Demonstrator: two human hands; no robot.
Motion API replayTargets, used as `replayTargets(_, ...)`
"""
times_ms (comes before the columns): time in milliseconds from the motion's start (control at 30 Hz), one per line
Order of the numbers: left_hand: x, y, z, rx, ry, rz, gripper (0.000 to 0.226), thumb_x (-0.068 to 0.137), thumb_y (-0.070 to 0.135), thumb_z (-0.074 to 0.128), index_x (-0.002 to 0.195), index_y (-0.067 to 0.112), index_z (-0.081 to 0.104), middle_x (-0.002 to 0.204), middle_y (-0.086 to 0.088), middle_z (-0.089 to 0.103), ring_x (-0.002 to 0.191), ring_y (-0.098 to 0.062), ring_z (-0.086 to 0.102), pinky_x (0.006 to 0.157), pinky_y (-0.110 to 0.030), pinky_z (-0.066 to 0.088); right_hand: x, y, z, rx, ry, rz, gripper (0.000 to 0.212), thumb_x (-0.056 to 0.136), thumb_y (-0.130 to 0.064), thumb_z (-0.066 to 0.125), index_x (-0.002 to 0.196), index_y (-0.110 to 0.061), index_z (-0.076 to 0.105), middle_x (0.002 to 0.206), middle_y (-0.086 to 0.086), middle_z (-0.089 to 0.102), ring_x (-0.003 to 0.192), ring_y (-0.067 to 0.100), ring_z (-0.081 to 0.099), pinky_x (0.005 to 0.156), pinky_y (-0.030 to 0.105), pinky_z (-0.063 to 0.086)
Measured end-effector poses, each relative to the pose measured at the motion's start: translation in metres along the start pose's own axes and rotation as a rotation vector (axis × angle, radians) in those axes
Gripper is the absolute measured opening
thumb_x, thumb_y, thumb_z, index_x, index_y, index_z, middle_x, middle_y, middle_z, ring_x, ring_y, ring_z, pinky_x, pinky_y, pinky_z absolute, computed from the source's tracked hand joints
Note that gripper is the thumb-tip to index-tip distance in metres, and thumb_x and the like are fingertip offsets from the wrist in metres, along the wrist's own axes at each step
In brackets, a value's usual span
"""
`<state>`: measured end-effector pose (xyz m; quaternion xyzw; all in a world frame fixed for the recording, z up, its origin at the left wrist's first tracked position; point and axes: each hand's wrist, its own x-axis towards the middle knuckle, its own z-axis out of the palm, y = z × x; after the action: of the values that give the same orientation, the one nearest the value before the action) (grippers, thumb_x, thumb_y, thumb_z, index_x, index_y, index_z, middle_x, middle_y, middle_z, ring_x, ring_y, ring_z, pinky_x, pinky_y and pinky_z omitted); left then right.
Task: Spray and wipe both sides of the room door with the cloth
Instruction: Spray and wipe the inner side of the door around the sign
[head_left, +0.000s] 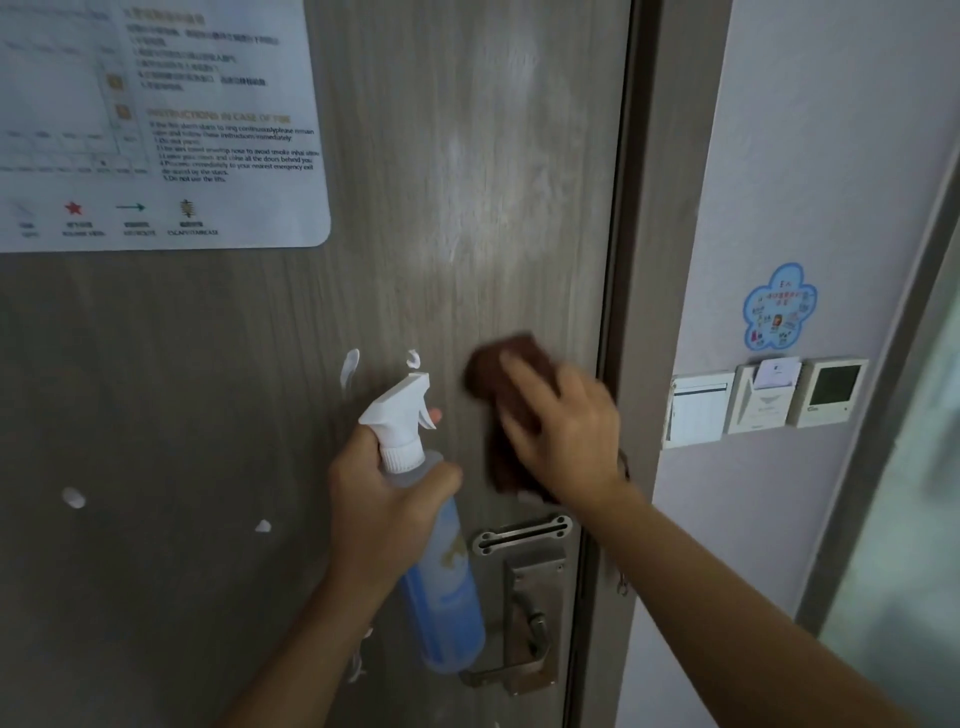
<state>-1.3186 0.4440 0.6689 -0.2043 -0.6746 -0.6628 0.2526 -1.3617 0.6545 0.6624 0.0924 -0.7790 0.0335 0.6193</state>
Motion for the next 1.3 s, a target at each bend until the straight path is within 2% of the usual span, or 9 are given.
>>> replayTargets(133, 0.004, 0.007, 0.002, -0.007, 0.023, 0.026, 0.027, 0.062, 0.012, 0.075, 0.083, -0.001, 0.064, 0.070, -0.013, 0.065, 0.059, -0.010, 0.059, 0.052, -0.029, 0.049, 0.089, 0.006, -0.017, 0.046, 0.111, 0.186, 0.047, 0.093, -0.036, 0.069, 0.138, -0.023, 0.064, 0.097, 0.013, 0.059, 0.075, 0.029, 0.059, 0.061, 0.038, 0.053)
replayTargets(233, 0.006, 0.011, 0.002, -0.016, 0.029, 0.035, 0.029, 0.062, 0.012, 0.076, 0.085, -0.001, 0.065, 0.073, -0.013, 0.067, 0.061, -0.011, 0.061, 0.054, -0.027, 0.051, 0.075, 0.010, -0.009, 0.067, 0.142, 0.204, 0.049, 0.095, -0.036, 0.066, 0.143, -0.024, 0.060, 0.099, 0.014, 0.059, 0.076, 0.030, 0.059, 0.062, 0.038, 0.053)
replayTargets(367, 0.003, 0.010, -0.001, -0.018, 0.022, 0.020, 0.025, 0.060, 0.013, 0.076, 0.081, 0.005, 0.065, 0.070, -0.007, 0.067, 0.058, -0.007, 0.059, 0.053, -0.023, 0.049, -0.039, 0.008, 0.014, 0.027, 0.010, -0.088, 0.051, 0.100, -0.036, 0.059, 0.149, -0.026, 0.048, 0.093, 0.014, 0.059, 0.075, 0.031, 0.058, 0.067, 0.039, 0.045)
replayTargets(467, 0.000, 0.008, -0.006, -0.023, 0.004, -0.031, 0.024, 0.058, 0.015, 0.076, 0.079, 0.008, 0.066, 0.066, -0.006, 0.067, 0.055, -0.007, 0.057, 0.053, -0.025, 0.049, -0.050, 0.021, 0.015, -0.044, -0.034, -0.185, 0.050, 0.101, -0.039, 0.059, 0.148, -0.028, 0.047, 0.090, 0.012, 0.060, 0.072, 0.029, 0.057, 0.066, 0.037, 0.040)
replayTargets(633, 0.002, 0.008, -0.009, 0.003, -0.007, -0.001, 0.025, 0.060, 0.014, 0.076, 0.084, 0.014, 0.070, 0.073, -0.011, 0.069, 0.059, -0.014, 0.062, 0.056, -0.037, 0.054, 0.047, 0.018, -0.001, -0.035, 0.161, 0.179, 0.050, 0.096, -0.034, 0.069, 0.143, -0.022, 0.056, 0.099, 0.016, 0.059, 0.083, 0.030, 0.056, 0.060, 0.034, 0.047)
replayTargets(767, 0.002, 0.004, -0.011, -0.020, 0.009, 0.002, 0.033, 0.059, 0.025, 0.078, 0.085, 0.008, 0.067, 0.075, -0.011, 0.070, 0.062, -0.016, 0.063, 0.057, -0.042, 0.054, 0.059, 0.012, 0.003, -0.062, 0.193, 0.233, 0.051, 0.097, -0.032, 0.067, 0.145, -0.019, 0.056, 0.109, 0.020, 0.058, 0.096, 0.034, 0.055, 0.064, 0.039, 0.051)
replayTargets(967, -0.006, -0.001, -0.017, -0.032, 0.007, -0.049, 0.030, 0.060, 0.014, 0.077, 0.083, 0.033, 0.073, 0.071, -0.001, 0.071, 0.061, -0.010, 0.064, 0.057, -0.027, 0.054, -0.073, -0.001, 0.026, 0.022, -0.065, 0.000, 0.062, 0.095, -0.034, 0.061, 0.152, -0.022, 0.041, 0.109, 0.020, 0.057, 0.089, 0.031, 0.050, 0.065, 0.043, 0.054)
replayTargets(1033, -0.005, -0.001, -0.020, -0.030, 0.007, -0.056, 0.032, 0.060, 0.014, 0.077, 0.085, 0.033, 0.073, 0.073, -0.005, 0.071, 0.063, -0.011, 0.064, 0.059, -0.031, 0.055, -0.071, 0.005, 0.025, 0.040, -0.072, -0.018, 0.060, 0.095, -0.035, 0.063, 0.150, -0.024, 0.044, 0.108, 0.021, 0.059, 0.089, 0.033, 0.054, 0.066, 0.044, 0.056)
replayTargets(1300, 0.002, 0.004, -0.026, -0.047, 0.031, -0.051, 0.028, 0.061, 0.011, 0.076, 0.085, 0.026, 0.072, 0.071, 0.005, 0.070, 0.062, -0.007, 0.063, 0.059, -0.028, 0.054, 0.077, -0.001, 0.001, 0.127, 0.179, 0.410, 0.054, 0.100, -0.037, 0.062, 0.149, -0.019, 0.049, 0.113, 0.020, 0.054, 0.096, 0.034, 0.057, 0.076, 0.034, 0.046)
